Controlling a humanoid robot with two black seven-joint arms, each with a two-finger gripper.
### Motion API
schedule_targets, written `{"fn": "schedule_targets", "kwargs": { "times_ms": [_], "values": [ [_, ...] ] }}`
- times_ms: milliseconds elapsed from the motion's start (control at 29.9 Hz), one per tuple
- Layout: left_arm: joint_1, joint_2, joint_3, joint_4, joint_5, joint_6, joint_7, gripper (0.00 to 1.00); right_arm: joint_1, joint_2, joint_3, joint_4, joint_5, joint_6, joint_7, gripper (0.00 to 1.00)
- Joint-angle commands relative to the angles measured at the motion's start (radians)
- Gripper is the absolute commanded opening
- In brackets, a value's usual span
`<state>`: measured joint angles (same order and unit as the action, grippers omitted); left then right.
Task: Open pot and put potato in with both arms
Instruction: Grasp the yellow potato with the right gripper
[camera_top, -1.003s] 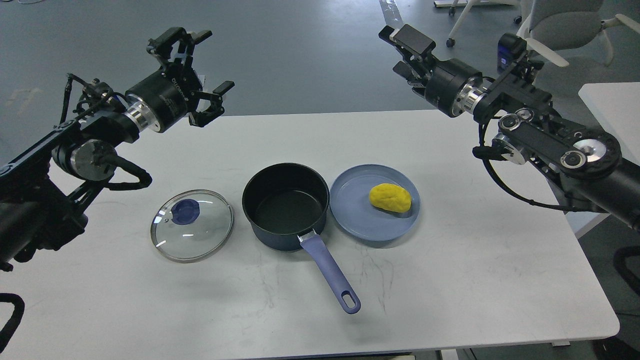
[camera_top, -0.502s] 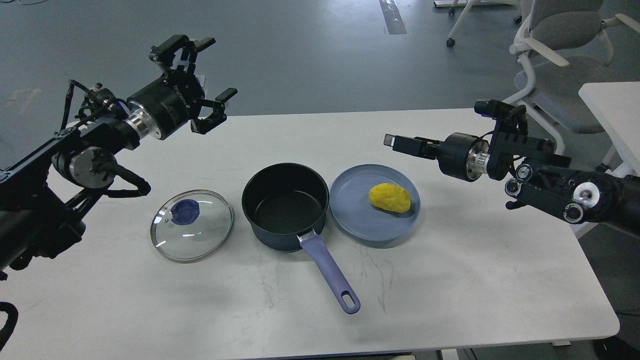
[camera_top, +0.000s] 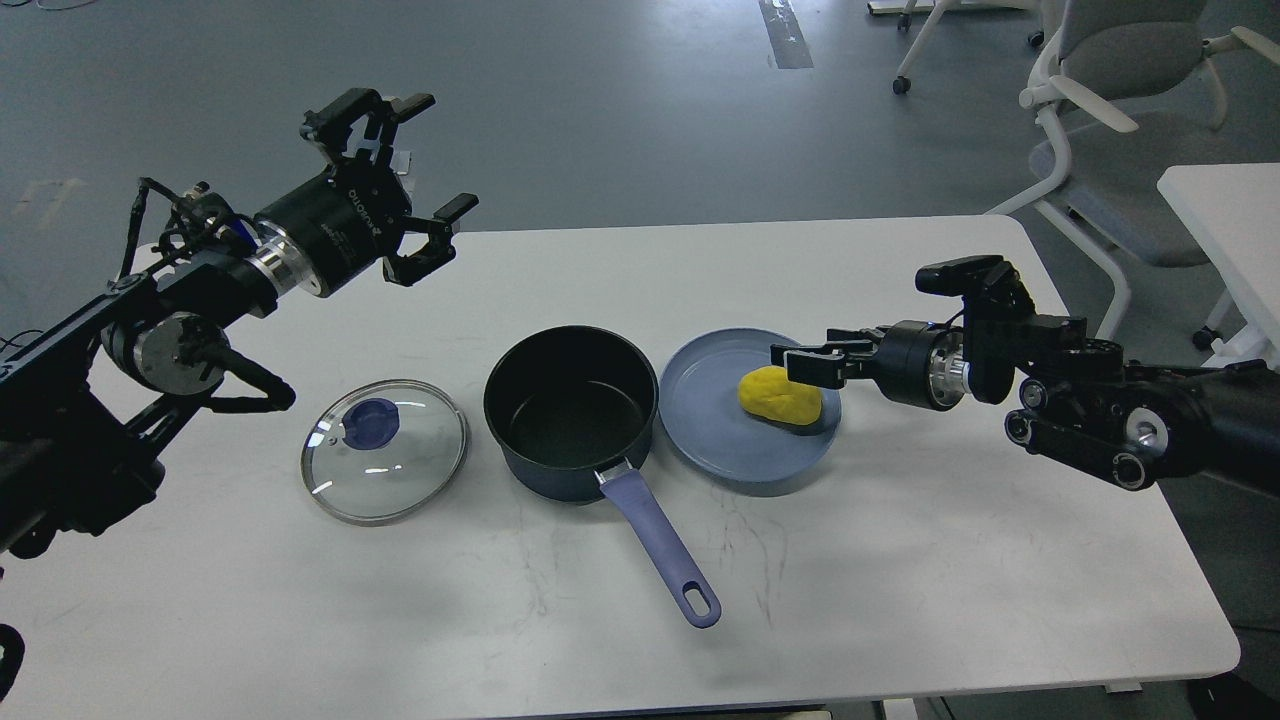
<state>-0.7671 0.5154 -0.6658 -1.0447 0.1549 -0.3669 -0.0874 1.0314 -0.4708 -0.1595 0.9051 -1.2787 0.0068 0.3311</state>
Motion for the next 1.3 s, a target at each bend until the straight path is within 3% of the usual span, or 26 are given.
{"fn": "schedule_targets", "kwargs": {
  "times_ms": [0, 234, 435, 1137, 1237, 1271],
  "values": [
    [0.006, 0.002, -0.001, 0.0, 0.0, -0.012, 0.0, 0.98, 0.002, 0.029, -0.028, -0.022, -0.016, -0.018, 0.029, 0.89],
    [0.02, 0.002, 0.003, -0.006, 0.002, -0.014, -0.02, 0.98, 0.004, 0.044, -0.034, -0.029, -0.031, -0.024, 0.057, 0.88],
    [0.026, 0.003, 0.002, -0.011, 0.002, -0.012, -0.021, 0.98, 0.01, 0.049, -0.083, -0.026, -0.039, -0.027, 0.057, 0.84],
    [0.031, 0.006, 0.002, -0.011, 0.011, -0.012, -0.028, 0.98, -0.001, 0.08, -0.107, -0.064, -0.074, -0.03, 0.055, 0.84],
    [0.035, 0.006, 0.002, -0.011, 0.011, -0.012, -0.034, 0.98, 0.006, 0.1, -0.134, -0.072, -0.074, -0.031, 0.055, 0.8],
    [0.037, 0.006, 0.002, -0.011, 0.011, -0.012, -0.035, 0.98, 0.007, 0.104, -0.137, -0.081, -0.074, -0.031, 0.055, 0.74]
  ]
}}
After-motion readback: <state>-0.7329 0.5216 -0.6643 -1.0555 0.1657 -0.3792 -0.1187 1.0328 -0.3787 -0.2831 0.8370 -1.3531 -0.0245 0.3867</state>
